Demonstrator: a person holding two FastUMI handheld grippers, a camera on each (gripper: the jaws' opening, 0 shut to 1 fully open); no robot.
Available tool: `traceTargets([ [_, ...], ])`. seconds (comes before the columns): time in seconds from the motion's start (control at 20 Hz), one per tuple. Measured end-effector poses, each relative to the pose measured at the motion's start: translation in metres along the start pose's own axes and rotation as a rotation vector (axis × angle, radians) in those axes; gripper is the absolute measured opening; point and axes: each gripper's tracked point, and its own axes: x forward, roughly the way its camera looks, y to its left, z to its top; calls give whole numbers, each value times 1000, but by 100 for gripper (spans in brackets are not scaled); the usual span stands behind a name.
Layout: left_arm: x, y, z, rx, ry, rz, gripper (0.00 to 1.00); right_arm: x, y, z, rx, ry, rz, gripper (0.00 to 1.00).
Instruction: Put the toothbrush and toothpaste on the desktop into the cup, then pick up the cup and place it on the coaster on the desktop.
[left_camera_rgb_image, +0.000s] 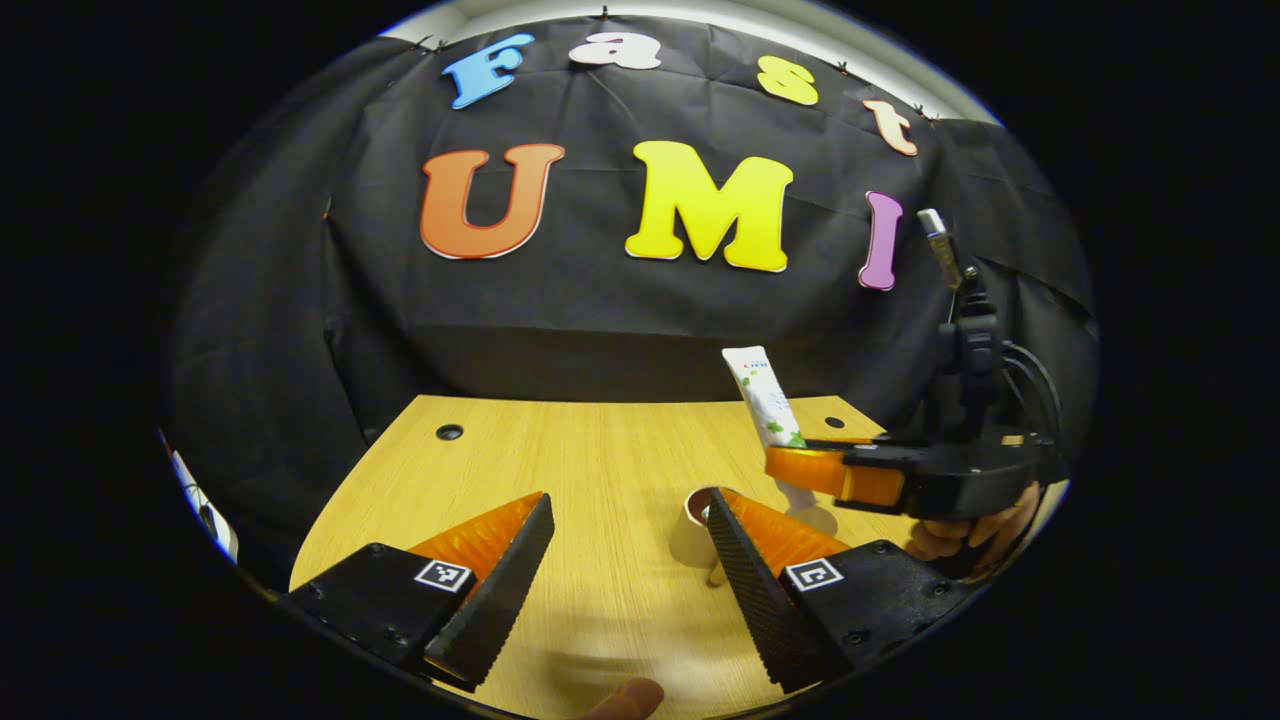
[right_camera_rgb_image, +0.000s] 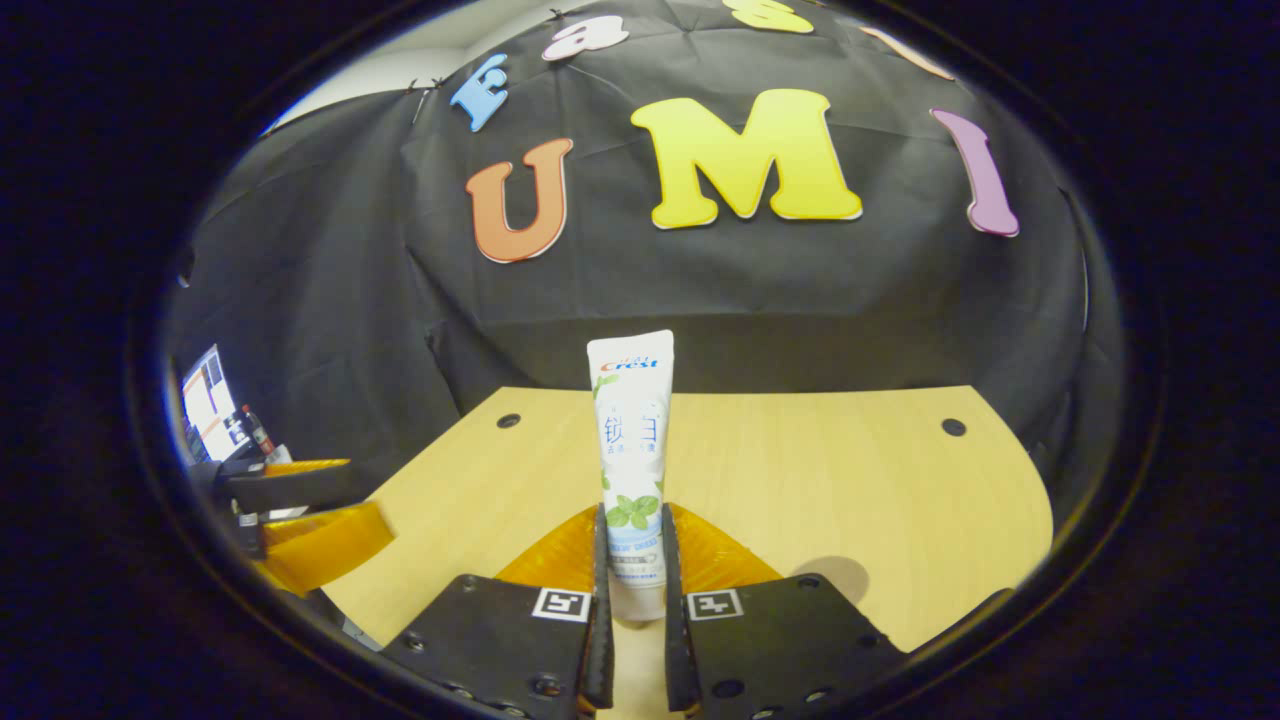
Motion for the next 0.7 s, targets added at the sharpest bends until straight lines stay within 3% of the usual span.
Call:
traceTargets([
  [0.2,-30,19,-24,-83,53,74,98,48,11,-1,-75,-100,93,20],
  [0.25,-31,19,-25,-95,57,89,98,77,8,-20,-114,-113,104,20],
  [0.45,-22,13,-33,-122,58,124,98,63,2,-19,-197,-182,118,24],
  [0.7,-14,-5,-38,-137,70,130,98,62,0,-23,-188,-192,164,29],
])
